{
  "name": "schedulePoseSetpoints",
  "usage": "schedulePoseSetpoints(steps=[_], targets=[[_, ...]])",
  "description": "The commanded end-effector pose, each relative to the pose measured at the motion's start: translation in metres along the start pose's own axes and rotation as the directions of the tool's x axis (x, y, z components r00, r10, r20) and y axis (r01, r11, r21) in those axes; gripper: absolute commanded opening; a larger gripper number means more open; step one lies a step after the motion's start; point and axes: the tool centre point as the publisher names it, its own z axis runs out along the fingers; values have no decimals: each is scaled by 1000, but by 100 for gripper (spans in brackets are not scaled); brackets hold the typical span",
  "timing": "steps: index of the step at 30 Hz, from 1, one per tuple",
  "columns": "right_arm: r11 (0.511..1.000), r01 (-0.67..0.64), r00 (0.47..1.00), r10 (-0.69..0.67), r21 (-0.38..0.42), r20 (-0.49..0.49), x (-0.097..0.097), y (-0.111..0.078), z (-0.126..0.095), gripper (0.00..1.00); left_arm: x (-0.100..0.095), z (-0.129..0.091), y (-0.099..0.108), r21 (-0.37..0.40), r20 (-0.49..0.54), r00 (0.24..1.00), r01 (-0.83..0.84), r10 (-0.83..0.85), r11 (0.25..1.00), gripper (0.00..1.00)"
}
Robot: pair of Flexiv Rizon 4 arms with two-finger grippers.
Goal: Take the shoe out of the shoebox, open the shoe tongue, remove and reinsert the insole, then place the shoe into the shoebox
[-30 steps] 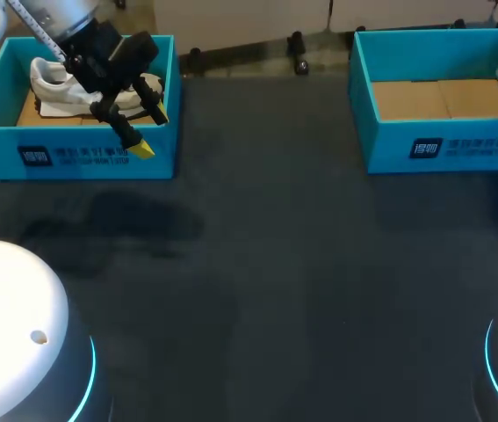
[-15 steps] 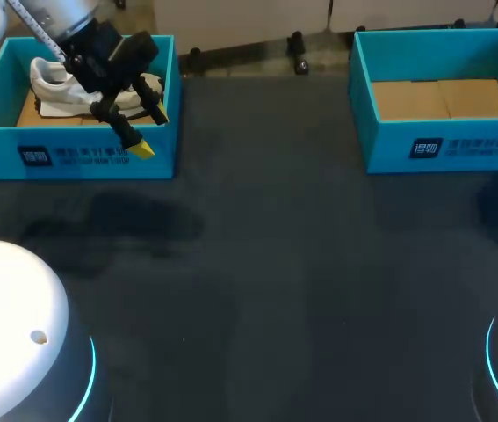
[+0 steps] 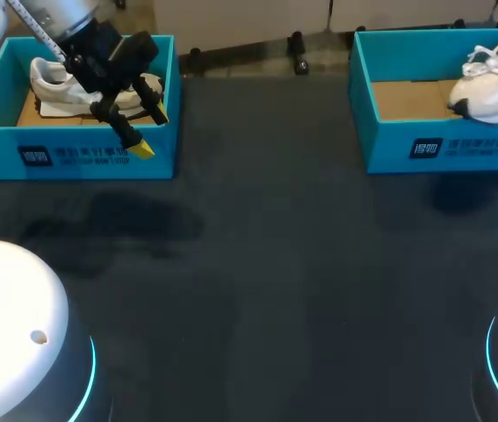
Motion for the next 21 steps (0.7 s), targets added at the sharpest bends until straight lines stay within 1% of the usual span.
schedulePoseSetpoints(steps=[1,14,16,17,18,19,20,21], targets=[[990,-142,989,142,-8,28,8,-8,-3,0,1,0,1,-2,2,1000,-1,1,1000,100],[990,-142,989,142,-8,28,8,-8,-3,0,1,0,1,-2,2,1000,-1,1,1000,100],[962,-273,962,273,-28,-5,6,-8,-5,0,1,0,1,-2,2,1000,-1,1,1000,100],[924,-381,925,381,-19,-4,3,-8,-5,0,1,0,1,-2,2,1000,-1,1,1000,100],[900,-435,900,435,-20,-22,2,-8,-5,0,1,0,1,-2,2,1000,-1,1,1000,100],[864,-504,864,504,-3,5,1,-8,-5,0,1,0,1,-2,2,1000,-1,1,1000,100],[834,-552,834,552,-13,4,1,-8,-5,0,1,0,1,-2,2,1000,-1,1,1000,100],[817,-575,818,575,-28,-21,2,-7,-4,0,1,0,1,-2,2,1000,-1,1,1000,100]])
